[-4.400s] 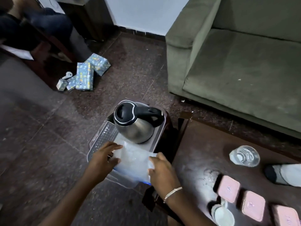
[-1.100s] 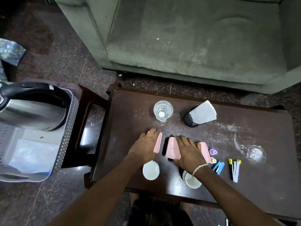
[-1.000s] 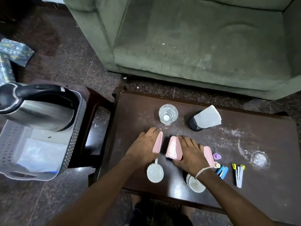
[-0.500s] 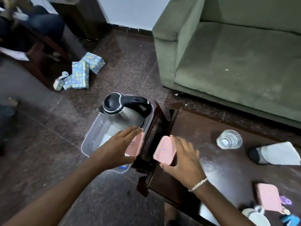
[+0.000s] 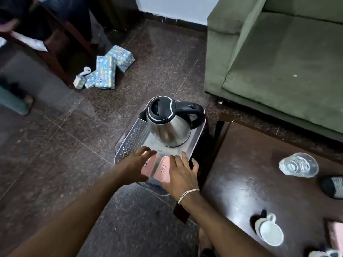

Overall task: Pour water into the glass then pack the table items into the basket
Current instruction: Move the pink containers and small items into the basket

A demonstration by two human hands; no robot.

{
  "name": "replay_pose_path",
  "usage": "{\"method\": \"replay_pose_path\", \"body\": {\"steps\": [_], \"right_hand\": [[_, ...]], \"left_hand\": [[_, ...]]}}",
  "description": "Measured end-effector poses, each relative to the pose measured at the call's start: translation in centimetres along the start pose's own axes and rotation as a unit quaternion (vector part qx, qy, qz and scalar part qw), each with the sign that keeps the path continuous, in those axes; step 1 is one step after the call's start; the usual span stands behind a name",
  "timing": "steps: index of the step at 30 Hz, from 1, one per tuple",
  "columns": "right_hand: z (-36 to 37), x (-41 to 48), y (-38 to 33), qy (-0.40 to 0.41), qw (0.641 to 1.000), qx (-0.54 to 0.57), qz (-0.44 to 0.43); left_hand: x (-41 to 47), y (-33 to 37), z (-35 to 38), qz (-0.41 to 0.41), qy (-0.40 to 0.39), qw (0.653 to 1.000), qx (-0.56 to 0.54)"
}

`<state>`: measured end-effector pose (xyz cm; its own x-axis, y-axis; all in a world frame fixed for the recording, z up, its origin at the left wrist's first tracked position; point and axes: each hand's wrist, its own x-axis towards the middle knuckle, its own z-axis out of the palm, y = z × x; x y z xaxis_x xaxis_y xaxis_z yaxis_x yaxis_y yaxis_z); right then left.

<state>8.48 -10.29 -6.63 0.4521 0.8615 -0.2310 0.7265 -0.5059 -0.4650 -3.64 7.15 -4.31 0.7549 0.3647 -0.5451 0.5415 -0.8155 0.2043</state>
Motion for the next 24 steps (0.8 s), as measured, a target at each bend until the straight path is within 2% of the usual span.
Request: {"method": "replay_pose_path", "body": {"steps": [8,16,19,24], "right_hand": [[1.6,0.2,-0.4,-0.053,0.997,-0.052,0.013],[1.5,0.2,-0.4,-0.059,0.997,-0.048,0.012],[1.0,-0.2,-0.1,-0.043,0.999,-0.029,0.005],[-1.4,-2.1,0.9,0.036,0.999,-0.003,-0.013]], "left_hand": [[1.1,-0.4,1.3,0.011,-0.025,0.999,0.018],[0.8,-0.5,1.2,0.003,-0.029,0.999,0.015],[0.3,-0.2,0.9,-0.003,-0.020,1.000,0.017],[-0.7,1.9,-0.8,0.000,0.026,0.998,0.064]]}}
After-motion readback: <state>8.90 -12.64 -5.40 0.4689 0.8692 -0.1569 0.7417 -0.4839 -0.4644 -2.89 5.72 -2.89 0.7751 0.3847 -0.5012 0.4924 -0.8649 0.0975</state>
